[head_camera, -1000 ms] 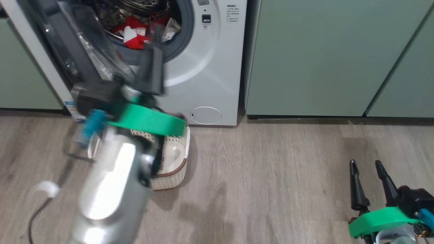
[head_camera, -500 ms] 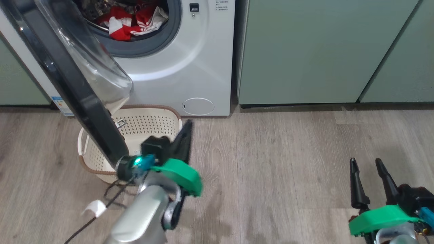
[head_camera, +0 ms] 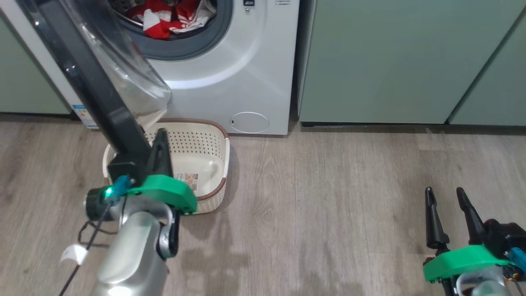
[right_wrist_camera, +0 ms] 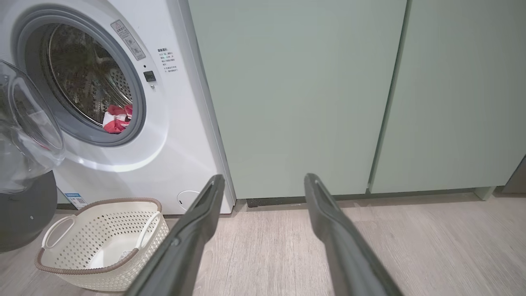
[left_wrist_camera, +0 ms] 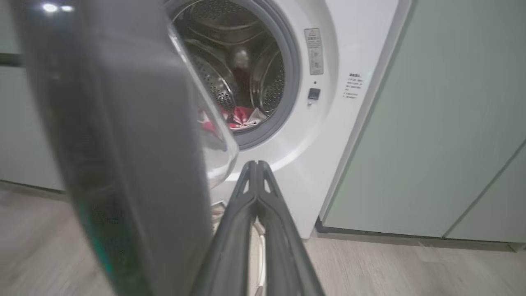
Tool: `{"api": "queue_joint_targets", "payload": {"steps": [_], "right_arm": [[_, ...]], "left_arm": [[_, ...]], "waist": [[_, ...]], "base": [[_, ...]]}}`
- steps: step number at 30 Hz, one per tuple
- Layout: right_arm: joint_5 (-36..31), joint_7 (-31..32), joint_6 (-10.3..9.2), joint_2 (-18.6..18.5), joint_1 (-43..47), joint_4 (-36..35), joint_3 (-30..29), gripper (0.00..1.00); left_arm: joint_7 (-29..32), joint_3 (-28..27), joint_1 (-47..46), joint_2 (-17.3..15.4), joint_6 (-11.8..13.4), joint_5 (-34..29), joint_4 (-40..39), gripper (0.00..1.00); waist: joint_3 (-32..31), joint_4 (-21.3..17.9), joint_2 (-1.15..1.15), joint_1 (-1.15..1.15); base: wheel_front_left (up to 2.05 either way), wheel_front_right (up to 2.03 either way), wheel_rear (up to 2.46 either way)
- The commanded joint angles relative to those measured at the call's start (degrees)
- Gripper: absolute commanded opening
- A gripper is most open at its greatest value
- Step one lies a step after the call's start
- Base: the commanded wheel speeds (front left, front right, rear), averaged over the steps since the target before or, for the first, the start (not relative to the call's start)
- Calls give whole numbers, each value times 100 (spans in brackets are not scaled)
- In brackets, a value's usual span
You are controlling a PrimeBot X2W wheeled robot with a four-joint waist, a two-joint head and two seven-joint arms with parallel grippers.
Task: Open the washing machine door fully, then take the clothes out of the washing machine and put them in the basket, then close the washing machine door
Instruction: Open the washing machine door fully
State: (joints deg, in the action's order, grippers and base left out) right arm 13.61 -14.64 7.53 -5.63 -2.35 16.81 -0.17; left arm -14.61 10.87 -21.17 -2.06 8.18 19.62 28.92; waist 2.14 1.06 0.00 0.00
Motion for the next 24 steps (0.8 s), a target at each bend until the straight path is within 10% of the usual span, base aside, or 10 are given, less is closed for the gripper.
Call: {"api": "queue_joint_targets", "payload": {"steps": [1,24], "right_arm": [[-14,-36,-4,-93,-222,-173,152,100],[30,-36,-4,-70,-144,-159,215,100]], "left_arm": [[-38,-364,-132,-82,35,-88,-103,0],[-39,-1502,63,-113,-154,-597,212,0]], "waist": [[5,65,0,0],[-71,1230,0,0]], "base": [[0,0,0],[0,0,0]]}}
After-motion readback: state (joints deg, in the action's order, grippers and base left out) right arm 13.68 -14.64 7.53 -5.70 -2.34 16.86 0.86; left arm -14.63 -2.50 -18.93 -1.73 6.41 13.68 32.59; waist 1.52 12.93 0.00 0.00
